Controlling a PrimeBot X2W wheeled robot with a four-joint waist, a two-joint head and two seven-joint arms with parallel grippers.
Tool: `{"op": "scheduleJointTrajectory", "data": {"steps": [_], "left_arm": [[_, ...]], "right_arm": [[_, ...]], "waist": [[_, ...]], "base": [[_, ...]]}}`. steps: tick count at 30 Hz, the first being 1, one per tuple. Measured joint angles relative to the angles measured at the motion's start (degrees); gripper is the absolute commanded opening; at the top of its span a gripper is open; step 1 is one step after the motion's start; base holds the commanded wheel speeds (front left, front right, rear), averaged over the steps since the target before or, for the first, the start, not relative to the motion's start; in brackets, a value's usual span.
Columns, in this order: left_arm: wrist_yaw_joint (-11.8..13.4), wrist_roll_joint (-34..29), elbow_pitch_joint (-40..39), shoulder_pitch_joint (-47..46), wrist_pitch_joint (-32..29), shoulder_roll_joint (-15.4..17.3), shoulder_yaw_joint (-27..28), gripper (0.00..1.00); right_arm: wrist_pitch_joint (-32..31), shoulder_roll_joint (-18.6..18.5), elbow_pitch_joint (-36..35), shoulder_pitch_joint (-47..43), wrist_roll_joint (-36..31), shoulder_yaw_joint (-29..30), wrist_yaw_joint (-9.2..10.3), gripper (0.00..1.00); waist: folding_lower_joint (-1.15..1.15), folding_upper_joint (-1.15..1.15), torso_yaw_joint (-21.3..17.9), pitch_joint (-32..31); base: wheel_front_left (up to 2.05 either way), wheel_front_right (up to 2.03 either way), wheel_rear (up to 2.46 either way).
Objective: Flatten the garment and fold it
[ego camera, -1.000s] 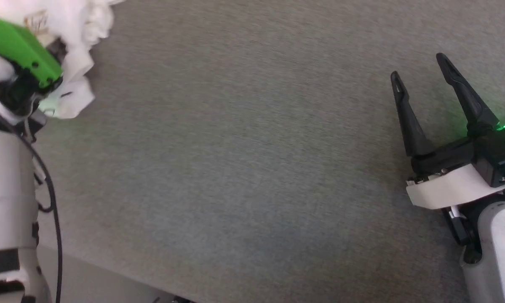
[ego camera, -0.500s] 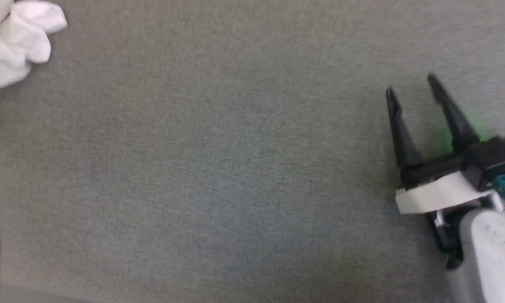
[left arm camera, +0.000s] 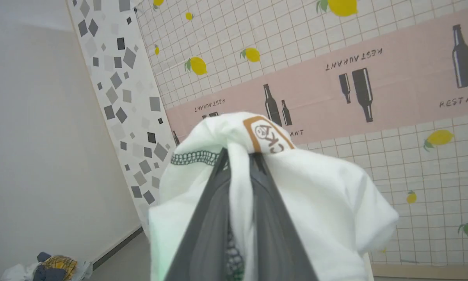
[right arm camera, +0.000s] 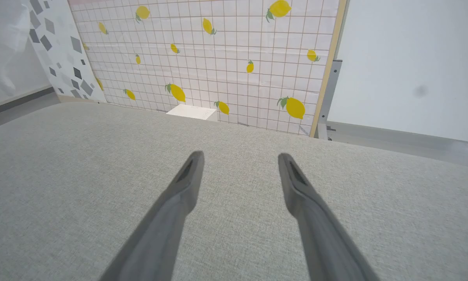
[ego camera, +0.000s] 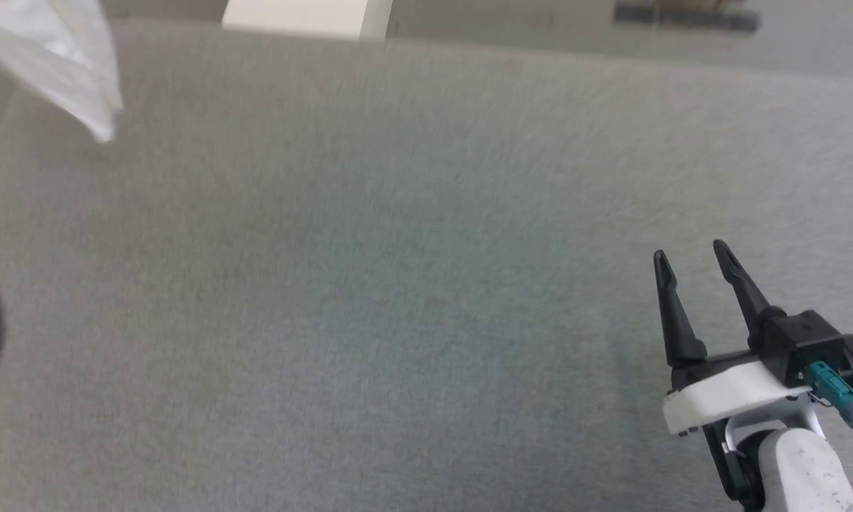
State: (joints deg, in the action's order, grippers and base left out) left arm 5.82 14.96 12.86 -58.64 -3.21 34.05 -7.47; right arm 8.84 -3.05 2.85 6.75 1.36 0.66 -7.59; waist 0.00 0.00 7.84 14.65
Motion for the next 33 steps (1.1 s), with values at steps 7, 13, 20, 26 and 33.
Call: {"op": "scheduleJointTrajectory", "data": {"steps": [7,13,20,26,33], "left_arm": [[-2.87,3.39,-2.54,-3.41,-1.42,-9.21,-5.65,0.00],[-4.24,8.92,-4.23,-0.37,-3.78,-16.79,-9.48,0.00],[-4.43,11.98,-2.11,13.14,-11.18,-20.26,-16.13,0.00],[-3.03,12.22,4.64,26.15,-20.82,-20.84,-23.20,0.00],[-1.94,14.91,10.71,35.60,-28.48,-23.27,-27.67,0.24]], "right_arm": [[-0.35,0.16,-0.46,-1.04,0.77,-0.32,0.00,1.00],[-0.85,0.14,-1.44,-1.24,1.11,0.18,0.00,1.00],[-1.30,0.13,-2.03,-1.88,1.46,-0.08,0.00,1.00],[-1.35,0.12,-2.07,-1.96,1.81,-0.41,0.00,1.00],[-1.35,0.13,-1.88,-2.07,2.10,-1.44,0.00,1.00]], "waist": [[0.00,0.00,-4.39,-6.61],[0.00,0.00,-10.12,-8.94],[0.00,0.00,-16.58,-9.77],[0.00,0.00,-20.23,-9.44],[0.00,0.00,-21.34,-8.66]], "base": [[0.00,0.00,0.00],[0.00,0.00,0.00],[0.00,0.00,0.00],[0.00,0.00,0.00],[0.00,0.00,0.00]]}}
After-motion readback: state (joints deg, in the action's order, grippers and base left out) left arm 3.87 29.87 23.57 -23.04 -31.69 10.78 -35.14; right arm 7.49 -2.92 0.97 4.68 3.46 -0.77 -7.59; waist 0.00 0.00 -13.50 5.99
